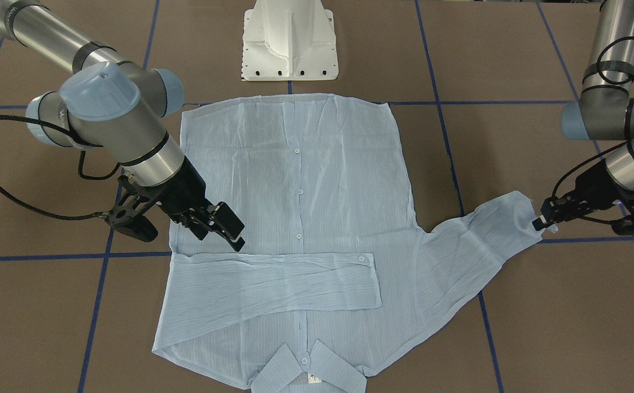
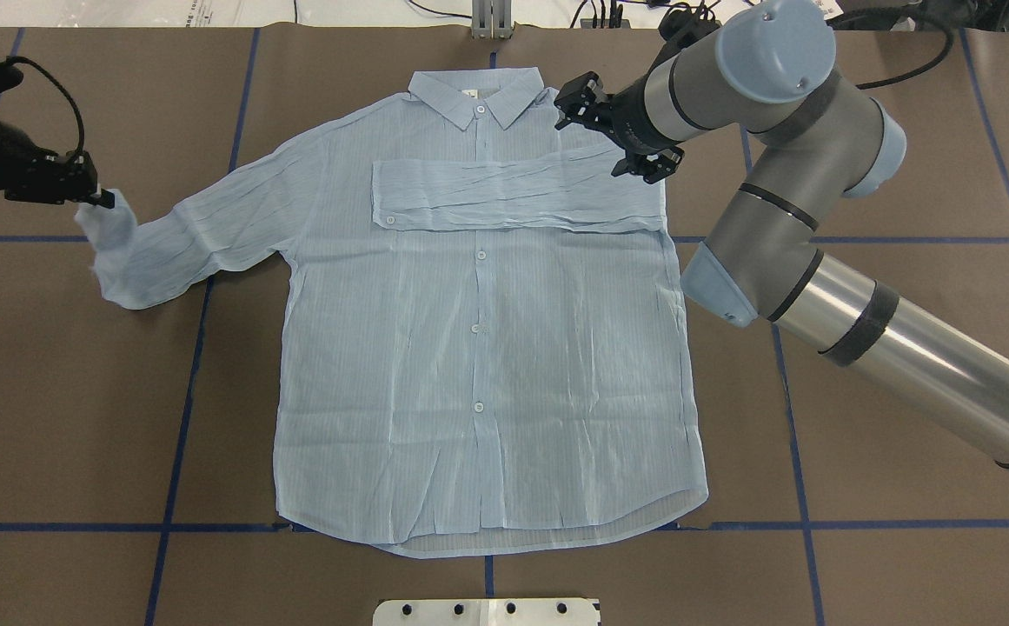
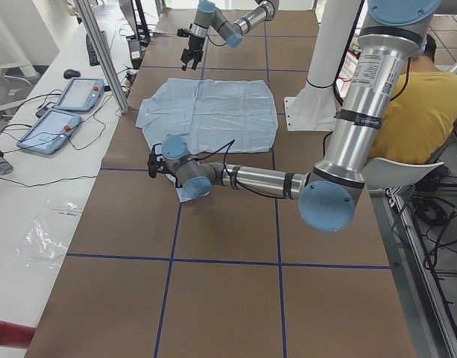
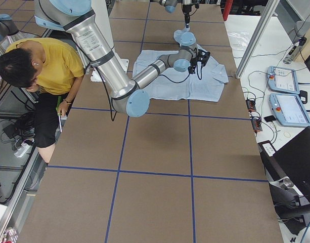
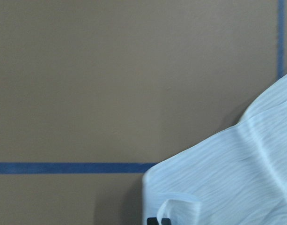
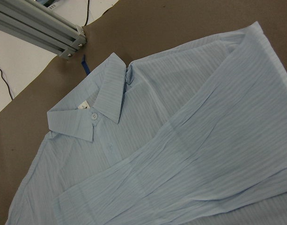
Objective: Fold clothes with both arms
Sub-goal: 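Fold the other sleeve with the left gripper across the shirt toward the right gripper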
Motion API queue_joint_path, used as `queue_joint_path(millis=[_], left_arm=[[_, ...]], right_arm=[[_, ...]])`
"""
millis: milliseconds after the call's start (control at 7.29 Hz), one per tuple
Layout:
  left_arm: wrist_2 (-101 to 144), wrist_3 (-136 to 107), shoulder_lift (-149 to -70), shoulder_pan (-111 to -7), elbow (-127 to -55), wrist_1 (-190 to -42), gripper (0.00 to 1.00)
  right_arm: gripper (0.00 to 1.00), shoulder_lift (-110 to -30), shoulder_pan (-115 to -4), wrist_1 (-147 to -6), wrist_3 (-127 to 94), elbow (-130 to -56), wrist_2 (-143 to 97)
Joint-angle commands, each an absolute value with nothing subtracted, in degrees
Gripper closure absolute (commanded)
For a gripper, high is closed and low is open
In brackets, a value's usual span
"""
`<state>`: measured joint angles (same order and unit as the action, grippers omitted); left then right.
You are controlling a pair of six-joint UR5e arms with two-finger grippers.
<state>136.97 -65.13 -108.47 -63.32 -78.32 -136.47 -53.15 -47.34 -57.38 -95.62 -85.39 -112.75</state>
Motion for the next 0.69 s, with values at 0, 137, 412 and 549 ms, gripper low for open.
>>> queue_joint_path(millis=[0,137,412,549], left_arm=[[136.1,-83.3,-119.7,-55.9,-77.5,-136.5,1.00],[132.4,-89.8,-125.2,-53.5,-75.9,-136.5,1.00],[124.3,-97.2,-136.1,-47.6,-68.1,-136.8,1.00],[120.0,-97.6,-139.5,-45.5,-64.5,-137.2,1.00]], right_arm=[[0.01,-56.1,-50.1,-57.3,-91.5,-86.2,-115.7],[0.01,-56.9,-50.6,-57.3,-91.1,-86.5,-116.1],[0.01,-58.2,-50.7,-55.9,-90.6,-86.5,-116.0],[0.01,-58.8,-50.7,-55.6,-90.6,-86.5,-116.0]])
